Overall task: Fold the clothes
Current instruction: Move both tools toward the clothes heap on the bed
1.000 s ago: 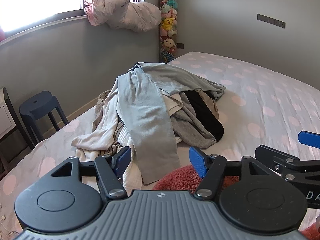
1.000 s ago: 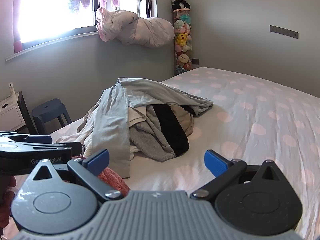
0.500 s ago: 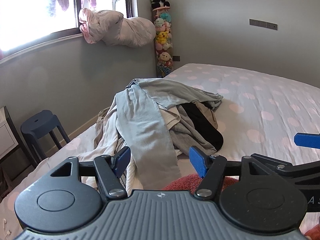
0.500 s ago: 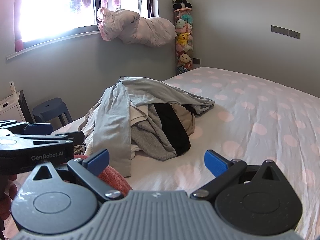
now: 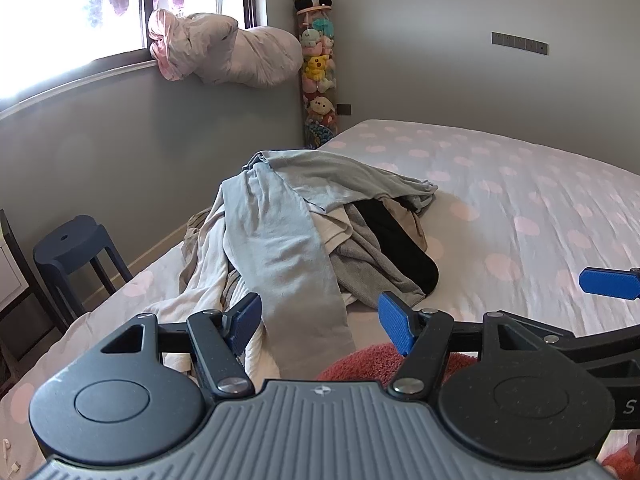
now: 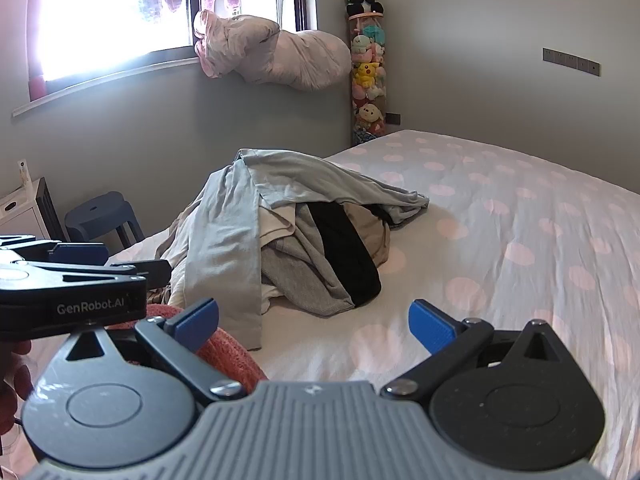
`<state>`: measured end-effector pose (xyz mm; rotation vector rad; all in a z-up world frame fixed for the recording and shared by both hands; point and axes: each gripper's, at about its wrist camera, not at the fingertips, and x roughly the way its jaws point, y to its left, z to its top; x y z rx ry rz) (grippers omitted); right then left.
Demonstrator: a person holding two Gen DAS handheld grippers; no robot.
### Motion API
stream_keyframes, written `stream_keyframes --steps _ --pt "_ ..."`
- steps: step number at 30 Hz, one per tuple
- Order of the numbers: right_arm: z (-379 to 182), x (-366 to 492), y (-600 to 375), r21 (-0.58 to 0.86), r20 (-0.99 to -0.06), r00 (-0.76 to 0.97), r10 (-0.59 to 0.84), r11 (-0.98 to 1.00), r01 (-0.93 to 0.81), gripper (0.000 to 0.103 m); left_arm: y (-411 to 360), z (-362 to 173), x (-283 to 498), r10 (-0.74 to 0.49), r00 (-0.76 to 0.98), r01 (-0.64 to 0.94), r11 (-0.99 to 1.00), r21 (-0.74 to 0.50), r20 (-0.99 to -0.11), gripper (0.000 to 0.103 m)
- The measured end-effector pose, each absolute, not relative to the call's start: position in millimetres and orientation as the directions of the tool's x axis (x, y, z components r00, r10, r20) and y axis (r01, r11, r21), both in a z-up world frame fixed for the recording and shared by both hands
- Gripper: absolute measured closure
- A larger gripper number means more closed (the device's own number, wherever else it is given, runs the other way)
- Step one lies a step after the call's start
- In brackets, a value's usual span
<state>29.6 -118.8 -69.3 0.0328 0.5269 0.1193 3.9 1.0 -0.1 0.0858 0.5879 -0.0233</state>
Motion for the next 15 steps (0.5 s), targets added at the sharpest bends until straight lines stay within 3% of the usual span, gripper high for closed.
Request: stream_keyframes --steps 15 --pt "-71 48 -120 0.063 -0.491 0.853 0.174 0.984 -0.165 0.001 6 -3 17 0.011 0.819 0.02 0.999 0.048 -0.574 0.039"
